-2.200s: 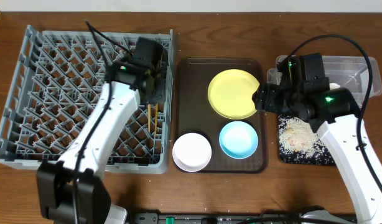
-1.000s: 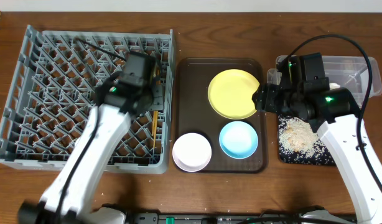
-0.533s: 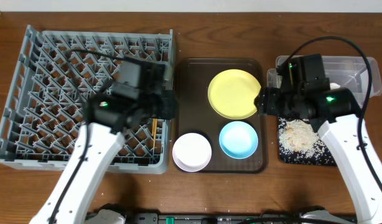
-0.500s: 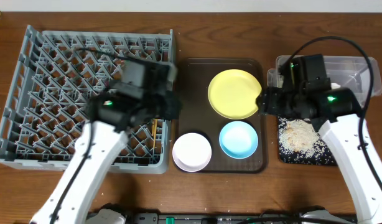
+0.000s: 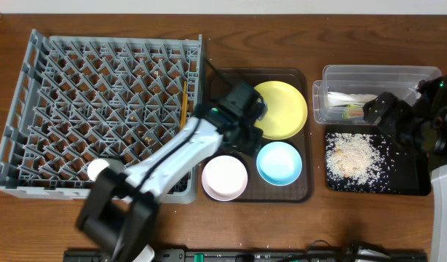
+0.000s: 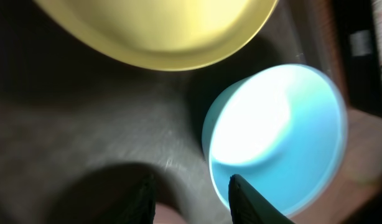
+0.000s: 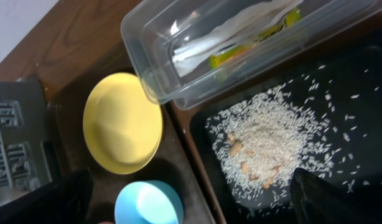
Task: Sort waste into correct bins and load items into the dishwasher
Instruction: 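Reach the left gripper to the light-blue bowl and grasp its rim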
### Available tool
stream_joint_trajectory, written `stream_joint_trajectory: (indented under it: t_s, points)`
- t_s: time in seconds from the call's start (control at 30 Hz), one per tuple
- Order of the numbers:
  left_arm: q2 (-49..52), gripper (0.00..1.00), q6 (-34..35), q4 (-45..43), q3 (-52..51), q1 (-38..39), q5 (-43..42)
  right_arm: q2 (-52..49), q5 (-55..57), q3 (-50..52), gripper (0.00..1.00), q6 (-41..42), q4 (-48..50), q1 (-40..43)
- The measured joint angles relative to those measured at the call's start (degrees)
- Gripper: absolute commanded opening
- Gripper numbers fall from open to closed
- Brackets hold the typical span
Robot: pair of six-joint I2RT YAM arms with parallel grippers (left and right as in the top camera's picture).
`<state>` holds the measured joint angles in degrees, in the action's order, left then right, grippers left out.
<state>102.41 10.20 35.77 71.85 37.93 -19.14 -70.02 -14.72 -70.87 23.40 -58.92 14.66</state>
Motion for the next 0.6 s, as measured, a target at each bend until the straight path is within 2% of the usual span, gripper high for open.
stream_joint_trajectory:
  t_s: [0.23,0.3,0.33,0.4,0.43,0.6]
  points:
    - [7.3,0.41,0.1,-4.5,0.0,3.7,0.0,-0.1,-1.1,0.0,0.99,0.0,-0.1,0.0]
    - [8.2,0.34,0.3,-5.5,0.0,4.7,0.0,-0.1,-1.2,0.0,0.99,0.0,-0.1,0.0]
    - [8.5,0.29,0.3,-5.8,0.0,5.0,0.0,-0.1,-1.2,0.0,0.99,0.0,-0.1,0.0]
    - [9.2,0.12,0.6,-6.1,0.0,5.5,0.0,-0.1,-1.2,0.0,0.99,0.0,-0.1,0.0]
    - [9.7,0.08,0.7,-6.2,0.0,5.6,0.0,-0.1,-1.2,0.0,0.99,0.0,-0.1,0.0]
    - [10.7,0.07,0.6,-6.0,0.0,5.7,0.1,-0.1,-1.4,0.0,0.99,0.0,-0.1,0.0]
